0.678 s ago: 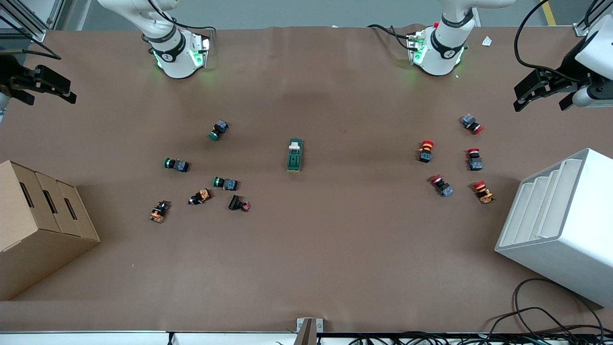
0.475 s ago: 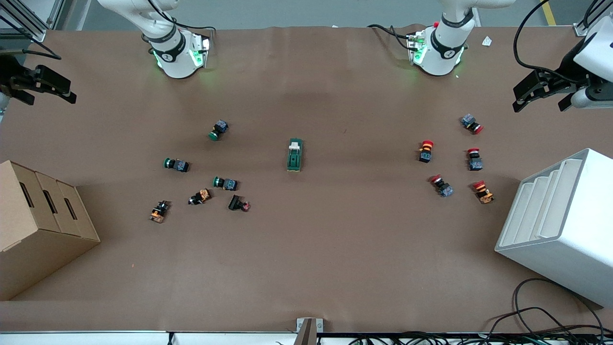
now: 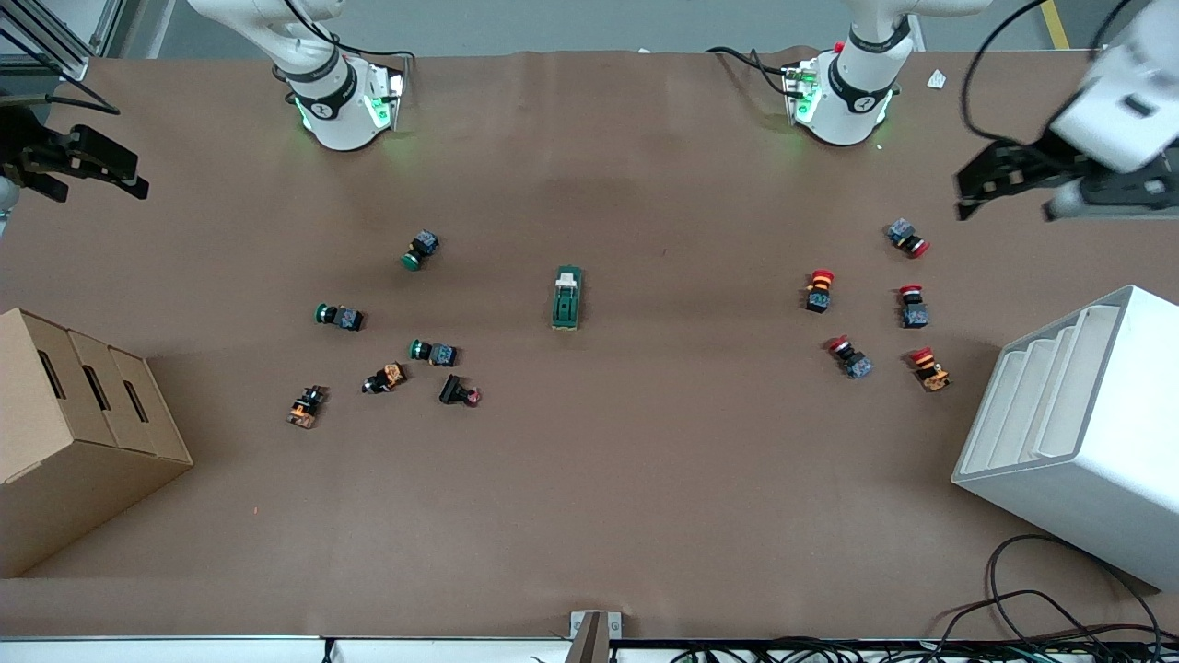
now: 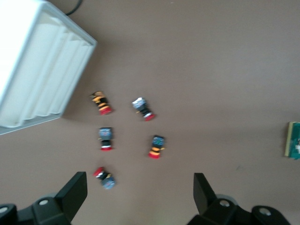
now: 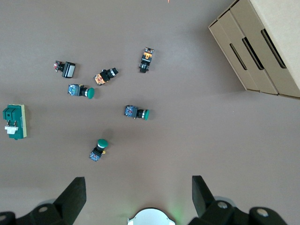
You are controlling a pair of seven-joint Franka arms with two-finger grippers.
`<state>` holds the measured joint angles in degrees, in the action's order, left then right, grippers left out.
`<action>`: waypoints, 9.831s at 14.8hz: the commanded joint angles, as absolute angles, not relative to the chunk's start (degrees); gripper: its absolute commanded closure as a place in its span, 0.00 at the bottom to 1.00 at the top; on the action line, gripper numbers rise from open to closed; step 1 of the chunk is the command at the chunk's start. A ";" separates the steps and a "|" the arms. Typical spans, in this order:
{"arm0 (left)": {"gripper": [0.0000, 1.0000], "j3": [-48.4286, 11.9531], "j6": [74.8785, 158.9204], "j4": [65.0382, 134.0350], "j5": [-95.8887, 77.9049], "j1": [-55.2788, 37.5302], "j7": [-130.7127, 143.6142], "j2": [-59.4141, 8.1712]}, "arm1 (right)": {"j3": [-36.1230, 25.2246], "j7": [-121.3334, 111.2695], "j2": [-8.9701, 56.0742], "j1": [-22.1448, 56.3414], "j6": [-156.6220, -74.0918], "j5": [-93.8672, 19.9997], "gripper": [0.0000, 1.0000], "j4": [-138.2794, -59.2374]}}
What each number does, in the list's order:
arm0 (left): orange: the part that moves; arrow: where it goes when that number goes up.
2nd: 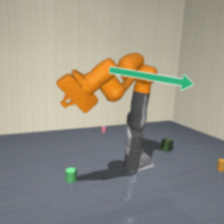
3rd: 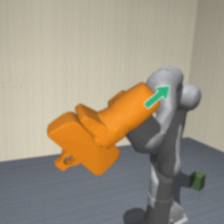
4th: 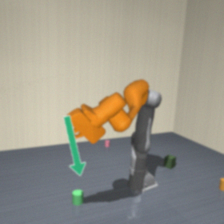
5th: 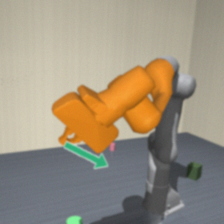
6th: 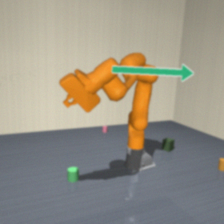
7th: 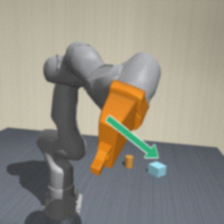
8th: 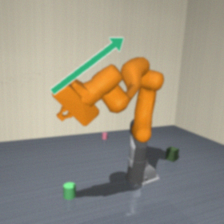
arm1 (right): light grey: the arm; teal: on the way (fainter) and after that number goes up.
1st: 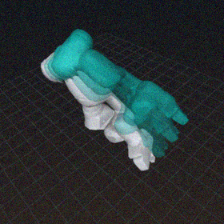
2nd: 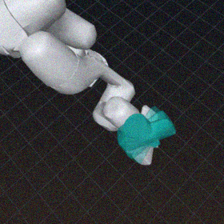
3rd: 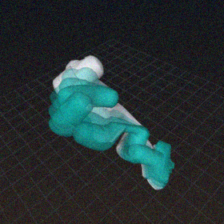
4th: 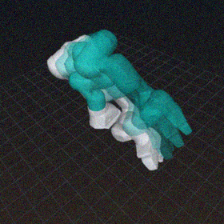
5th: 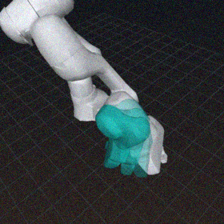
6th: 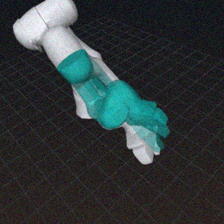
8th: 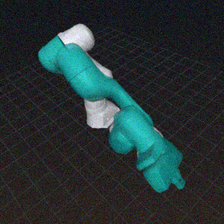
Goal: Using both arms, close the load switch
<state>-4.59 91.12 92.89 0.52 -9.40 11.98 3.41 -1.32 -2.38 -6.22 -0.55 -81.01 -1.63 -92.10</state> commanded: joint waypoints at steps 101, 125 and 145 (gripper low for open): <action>0.00 -24.79 101.43 104.50 108.37 -53.26 150.12 -57.39 | -1.23 65.04 41.13 40.26 -143.21 -26.19 0.00 -93.19; 0.00 -33.74 101.69 94.41 79.84 -48.08 130.72 -47.38 | -1.76 8.91 19.71 9.69 -98.54 2.89 0.00 -87.19; 0.00 -34.63 95.45 78.93 20.21 0.34 47.40 -17.05 | -1.58 -4.04 14.25 -2.28 -83.06 -1.48 0.00 -79.80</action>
<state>-34.37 97.57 79.75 21.20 -1.38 51.00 -17.40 -2.28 -4.01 17.50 -0.71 -84.26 0.91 -78.90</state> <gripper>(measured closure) 0.000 0.000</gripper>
